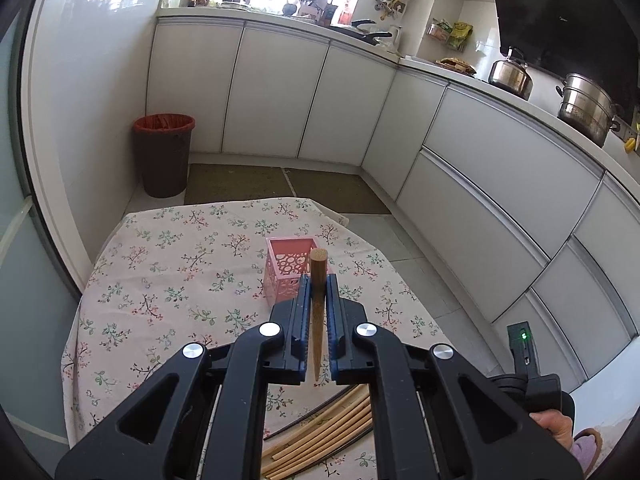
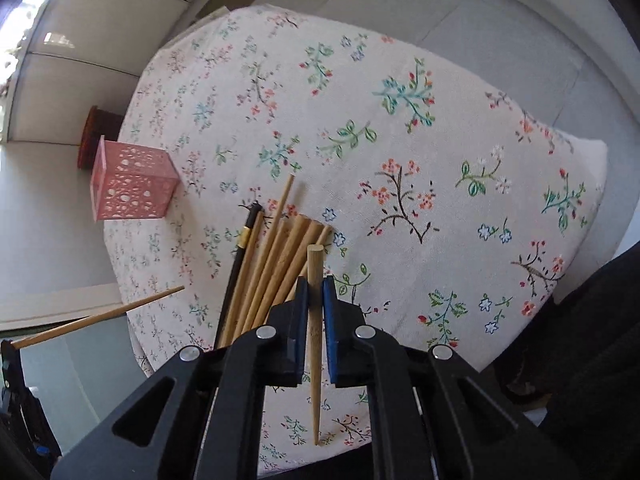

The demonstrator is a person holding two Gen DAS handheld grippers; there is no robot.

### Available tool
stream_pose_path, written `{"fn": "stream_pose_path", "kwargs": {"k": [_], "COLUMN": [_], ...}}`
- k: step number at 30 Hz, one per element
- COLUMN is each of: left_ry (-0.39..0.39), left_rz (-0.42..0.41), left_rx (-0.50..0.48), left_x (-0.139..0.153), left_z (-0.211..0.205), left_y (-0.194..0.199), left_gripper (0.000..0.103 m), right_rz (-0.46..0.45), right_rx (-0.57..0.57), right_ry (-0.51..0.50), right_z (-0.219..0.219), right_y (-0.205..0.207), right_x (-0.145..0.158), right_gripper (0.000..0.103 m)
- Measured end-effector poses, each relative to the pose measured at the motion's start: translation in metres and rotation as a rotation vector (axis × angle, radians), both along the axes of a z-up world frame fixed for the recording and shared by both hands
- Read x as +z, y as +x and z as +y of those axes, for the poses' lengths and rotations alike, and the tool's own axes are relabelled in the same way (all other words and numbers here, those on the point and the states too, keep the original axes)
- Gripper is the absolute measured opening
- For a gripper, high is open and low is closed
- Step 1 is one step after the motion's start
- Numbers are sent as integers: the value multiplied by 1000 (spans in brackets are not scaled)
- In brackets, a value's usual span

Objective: Organize utensils
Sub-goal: 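Carry the chopstick upright to the pink cup with the right gripper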

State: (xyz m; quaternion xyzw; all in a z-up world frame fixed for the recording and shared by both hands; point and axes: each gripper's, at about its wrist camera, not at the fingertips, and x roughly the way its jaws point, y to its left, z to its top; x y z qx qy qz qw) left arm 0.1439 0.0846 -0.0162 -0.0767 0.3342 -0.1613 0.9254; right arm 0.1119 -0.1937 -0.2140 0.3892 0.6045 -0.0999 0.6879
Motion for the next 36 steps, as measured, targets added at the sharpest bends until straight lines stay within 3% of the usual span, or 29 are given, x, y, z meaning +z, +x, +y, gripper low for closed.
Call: {"fn": "stream_pose_path", "kwargs": {"k": [12,18,28,36], "left_ry": [15,10,33,49], "left_rz": [-21,-72,-164,-129], "left_rx": [26,73,124,183], "left_x": [17,45,89,68], "left_z": [-13,-13,-28,-34], "left_y": [-10,-4,37,92], "left_gripper": [7,7,7,7], "right_rz": [-402,-611,-735,-782], "right_rx": [63,42,36,96], "right_ry": [-156,-203,-193,-201], "right_z": [-25,-36,-48,-33], "right_y": [-9,4,46,98], "right_x": [120,186,233,238], "right_gripper": [8,8,8,8]}}
